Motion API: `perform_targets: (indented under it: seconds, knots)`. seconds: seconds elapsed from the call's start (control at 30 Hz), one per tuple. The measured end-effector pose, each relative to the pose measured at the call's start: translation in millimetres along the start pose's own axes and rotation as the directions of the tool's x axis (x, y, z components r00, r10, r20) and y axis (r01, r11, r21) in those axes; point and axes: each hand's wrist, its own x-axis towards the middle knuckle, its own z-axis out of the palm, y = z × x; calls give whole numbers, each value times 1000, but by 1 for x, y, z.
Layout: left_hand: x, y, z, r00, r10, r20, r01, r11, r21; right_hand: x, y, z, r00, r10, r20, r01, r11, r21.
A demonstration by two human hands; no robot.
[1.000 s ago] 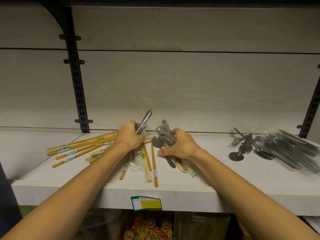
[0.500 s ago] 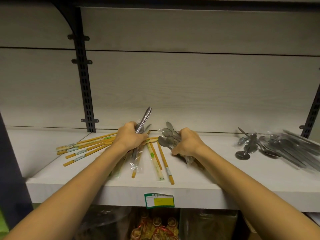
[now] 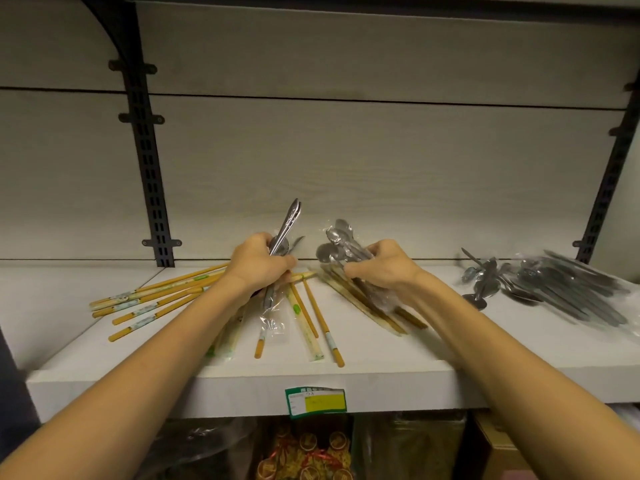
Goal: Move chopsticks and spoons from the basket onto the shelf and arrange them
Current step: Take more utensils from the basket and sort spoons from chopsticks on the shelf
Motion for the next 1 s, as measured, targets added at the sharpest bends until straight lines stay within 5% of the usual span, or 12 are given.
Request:
perform_targets:
  seconds: [0.23,0.5,0.73,1.0]
  knots:
    - [3,54,49,991,42,126,-31,995,-90,-20,25,-64,997,51,-61,-30,955,296]
    - [1,126,163,937,92,336,-61,993,-102,-46,79,-183,948,134,-289,-11,921,389]
    - [-1,159,258,936,62,345,-15,991,-136,-35,122,-256,932,135,-337,-96,987,132]
    - [-11,175,296,950,35,311,-61,995,77,0,148,-259,970,1,-245,-29,993,-112]
